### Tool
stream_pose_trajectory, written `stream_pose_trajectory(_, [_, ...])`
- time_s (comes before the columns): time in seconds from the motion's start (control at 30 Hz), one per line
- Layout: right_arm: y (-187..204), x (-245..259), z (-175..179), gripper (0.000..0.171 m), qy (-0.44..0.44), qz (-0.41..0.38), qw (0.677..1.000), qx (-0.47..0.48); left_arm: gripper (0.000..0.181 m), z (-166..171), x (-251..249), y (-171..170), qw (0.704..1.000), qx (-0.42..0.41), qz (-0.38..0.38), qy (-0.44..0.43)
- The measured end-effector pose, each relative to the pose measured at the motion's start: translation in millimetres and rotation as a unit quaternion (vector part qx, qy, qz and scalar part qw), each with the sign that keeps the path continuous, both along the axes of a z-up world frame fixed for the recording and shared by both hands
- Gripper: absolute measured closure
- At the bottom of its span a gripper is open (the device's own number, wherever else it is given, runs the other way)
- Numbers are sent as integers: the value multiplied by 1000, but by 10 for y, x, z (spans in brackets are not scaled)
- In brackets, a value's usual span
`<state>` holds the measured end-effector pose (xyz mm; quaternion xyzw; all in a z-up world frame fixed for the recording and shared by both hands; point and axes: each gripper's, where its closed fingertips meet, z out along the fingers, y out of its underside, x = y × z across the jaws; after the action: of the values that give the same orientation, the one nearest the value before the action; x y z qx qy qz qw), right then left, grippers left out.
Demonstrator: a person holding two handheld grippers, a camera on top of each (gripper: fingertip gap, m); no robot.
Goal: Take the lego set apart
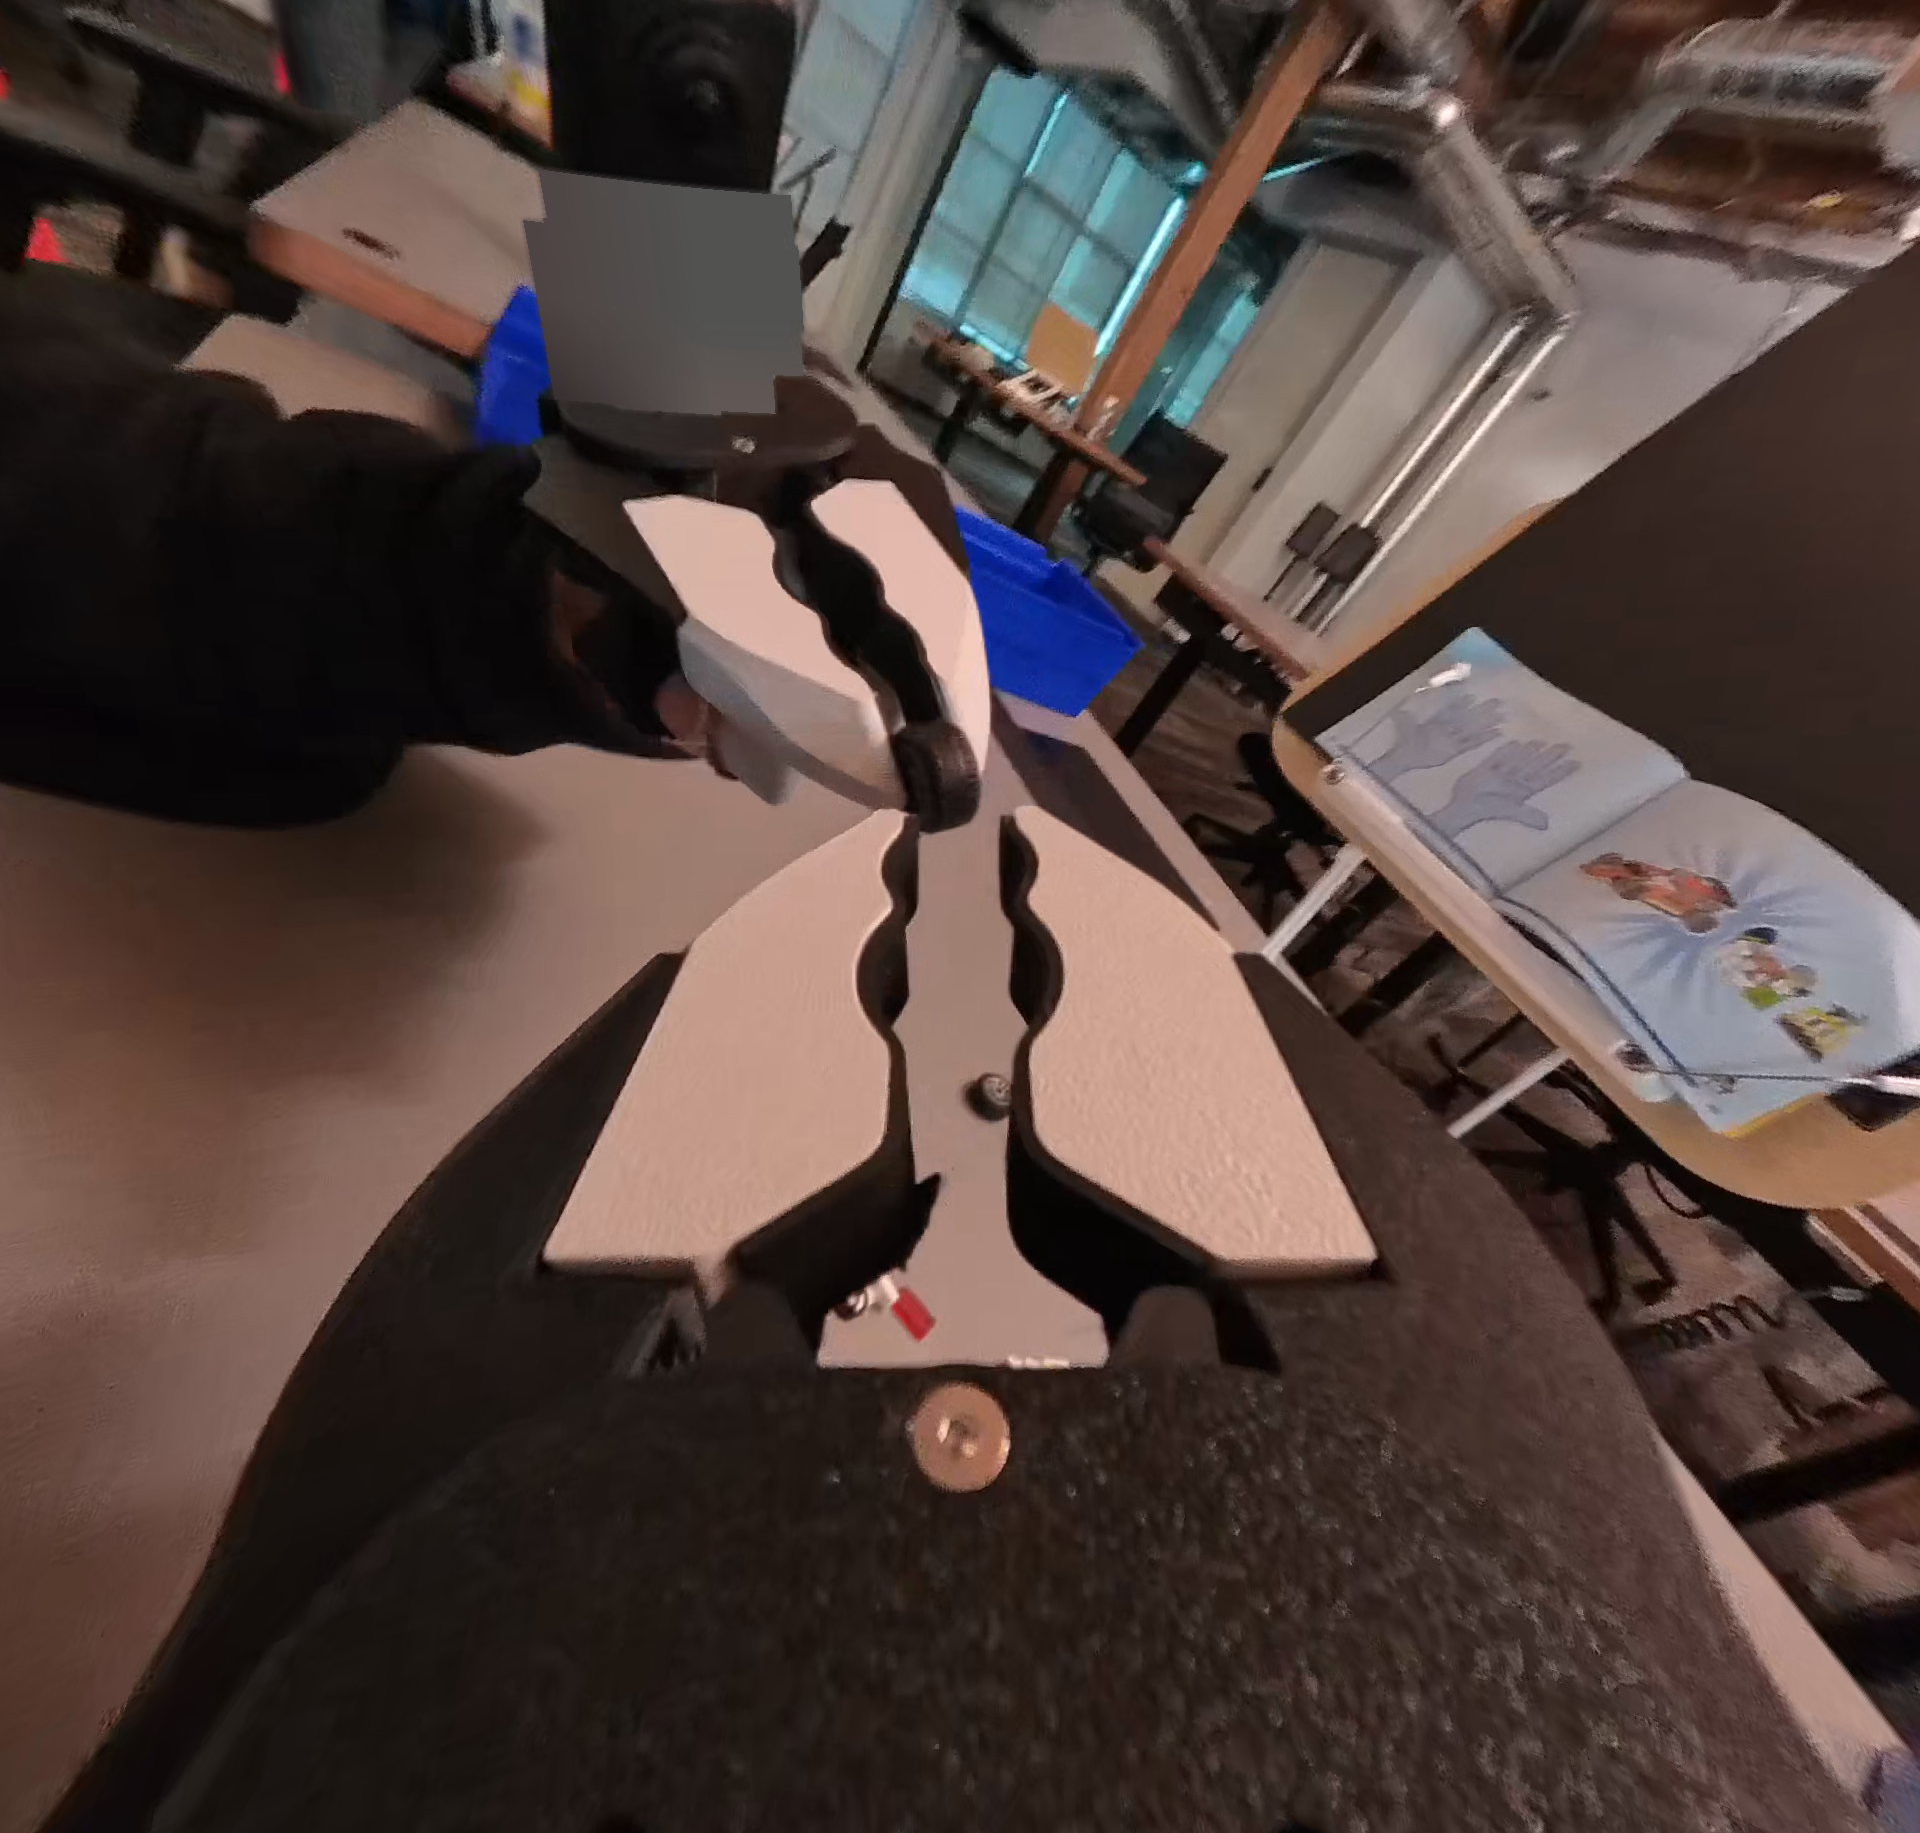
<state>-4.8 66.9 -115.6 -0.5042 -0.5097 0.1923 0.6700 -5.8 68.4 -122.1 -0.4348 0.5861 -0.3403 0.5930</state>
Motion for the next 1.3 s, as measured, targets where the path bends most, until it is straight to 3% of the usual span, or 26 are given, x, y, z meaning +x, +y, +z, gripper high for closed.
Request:
stream_pose_trajectory(0.33, [-211,-48,-116,161,-69,48,996,13,171,-105,3,-195,996,58,-37,53])
stream_pose_trajectory(0.77, [-79,52,83,163,-119,-90,977,152,170,94,52,-44,997,56,58,9])
stream_pose_trajectory(1.0, [69,149,153,163,-101,-152,970,162,170,165,120,108,988,8,147,-39])
stream_pose_trajectory(1.3, [173,182,189,164,-81,-196,963,169,172,186,141,213,972,-123,181,-91])
